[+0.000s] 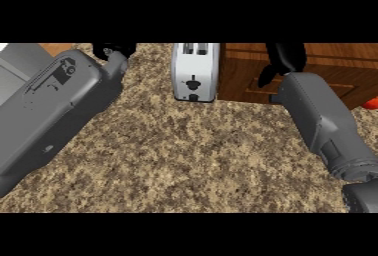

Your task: Pick up the can, place it into the drawer and close the drawer

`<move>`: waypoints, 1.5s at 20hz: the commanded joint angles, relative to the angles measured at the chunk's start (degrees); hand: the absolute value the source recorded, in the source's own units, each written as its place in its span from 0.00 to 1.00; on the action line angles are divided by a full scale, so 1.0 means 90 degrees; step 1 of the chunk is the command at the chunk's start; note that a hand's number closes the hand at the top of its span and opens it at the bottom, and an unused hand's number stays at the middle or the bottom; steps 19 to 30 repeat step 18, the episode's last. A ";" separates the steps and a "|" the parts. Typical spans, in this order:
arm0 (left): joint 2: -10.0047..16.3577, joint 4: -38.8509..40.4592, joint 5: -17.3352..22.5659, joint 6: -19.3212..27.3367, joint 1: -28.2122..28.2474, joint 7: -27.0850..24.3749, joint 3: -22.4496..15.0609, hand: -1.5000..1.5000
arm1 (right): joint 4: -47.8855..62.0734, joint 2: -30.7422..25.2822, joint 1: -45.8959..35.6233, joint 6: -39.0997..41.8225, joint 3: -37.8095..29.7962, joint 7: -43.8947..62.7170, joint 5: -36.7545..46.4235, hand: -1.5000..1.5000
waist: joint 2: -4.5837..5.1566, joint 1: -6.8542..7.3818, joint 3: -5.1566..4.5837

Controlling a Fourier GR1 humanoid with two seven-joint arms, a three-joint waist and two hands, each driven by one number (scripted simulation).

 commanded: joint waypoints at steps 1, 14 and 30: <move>0.0170 -0.0305 -0.0011 -0.0001 0.0096 0.0211 -0.0030 0.00 | 0.0030 -0.0230 -0.0565 0.0013 -0.0159 0.0048 -0.0091 0.00 | -0.0031 0.0205 -0.0030; 0.0173 -0.0596 -0.0086 0.0020 0.0316 0.0271 -0.0030 0.00 | 0.0138 0.0445 -0.0736 0.1455 -0.2402 -0.1777 -0.2621 0.00 | -0.0045 0.0074 -0.0009; 0.0285 -0.0671 -0.0204 0.0153 0.0484 0.0249 -0.0004 0.00 | 0.0201 0.0246 -0.0759 0.1707 -0.2590 -0.2051 -0.2794 0.00 | -0.0024 0.0064 -0.0021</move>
